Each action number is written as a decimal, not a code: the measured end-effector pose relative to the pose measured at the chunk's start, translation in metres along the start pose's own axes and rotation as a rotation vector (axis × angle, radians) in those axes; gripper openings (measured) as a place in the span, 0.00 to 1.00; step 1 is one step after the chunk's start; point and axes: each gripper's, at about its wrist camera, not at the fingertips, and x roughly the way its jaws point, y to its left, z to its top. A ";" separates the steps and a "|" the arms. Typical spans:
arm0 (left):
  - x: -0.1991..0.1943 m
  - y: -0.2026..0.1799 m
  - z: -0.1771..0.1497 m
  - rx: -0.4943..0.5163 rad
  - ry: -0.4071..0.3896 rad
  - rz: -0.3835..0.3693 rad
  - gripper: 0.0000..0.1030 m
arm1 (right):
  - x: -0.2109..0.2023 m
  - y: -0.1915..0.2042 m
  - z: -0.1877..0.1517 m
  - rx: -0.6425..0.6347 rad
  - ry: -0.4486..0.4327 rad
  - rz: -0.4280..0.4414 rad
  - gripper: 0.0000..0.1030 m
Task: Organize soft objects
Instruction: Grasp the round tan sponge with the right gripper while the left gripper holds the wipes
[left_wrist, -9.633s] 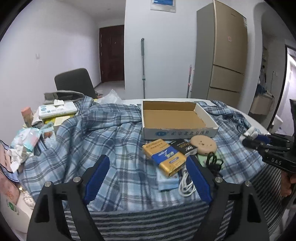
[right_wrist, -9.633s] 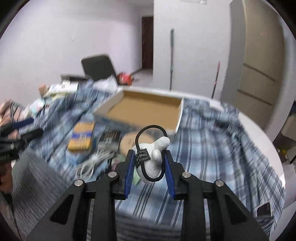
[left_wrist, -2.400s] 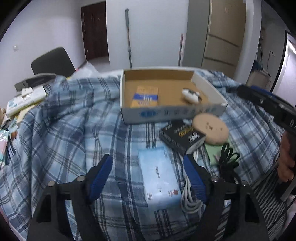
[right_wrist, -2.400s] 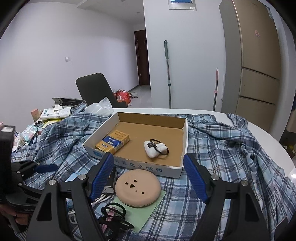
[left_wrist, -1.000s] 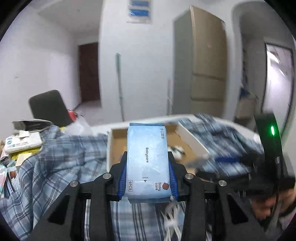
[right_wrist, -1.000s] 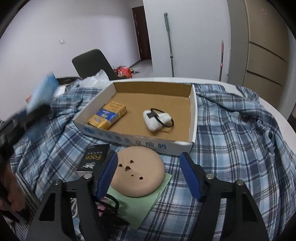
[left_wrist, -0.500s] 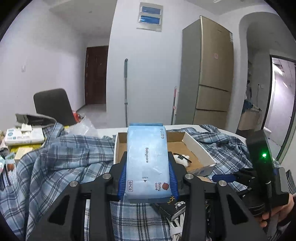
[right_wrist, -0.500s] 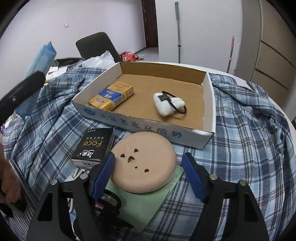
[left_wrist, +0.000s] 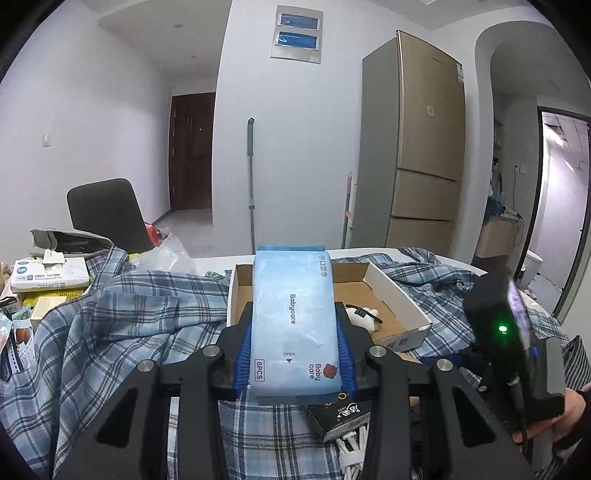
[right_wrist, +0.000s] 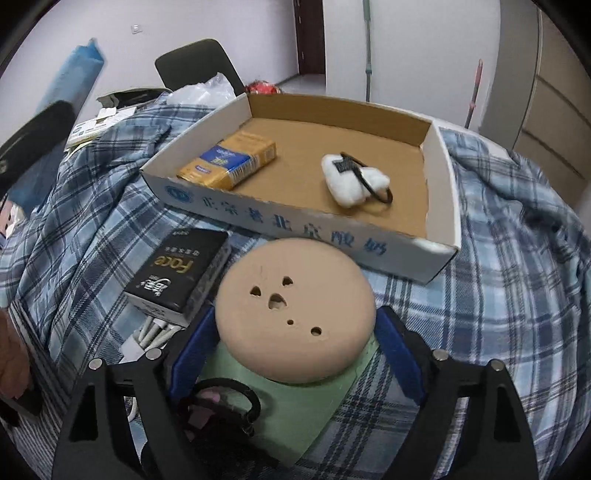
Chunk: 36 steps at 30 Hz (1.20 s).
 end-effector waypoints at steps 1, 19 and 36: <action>0.000 0.000 0.000 0.000 0.000 0.000 0.39 | -0.001 0.000 0.000 0.002 -0.007 0.007 0.79; -0.013 -0.005 0.001 0.021 -0.054 -0.004 0.39 | -0.065 0.012 -0.006 -0.057 -0.317 -0.013 0.76; -0.014 -0.018 0.054 0.100 -0.158 0.020 0.39 | -0.127 0.006 0.064 -0.034 -0.511 -0.131 0.77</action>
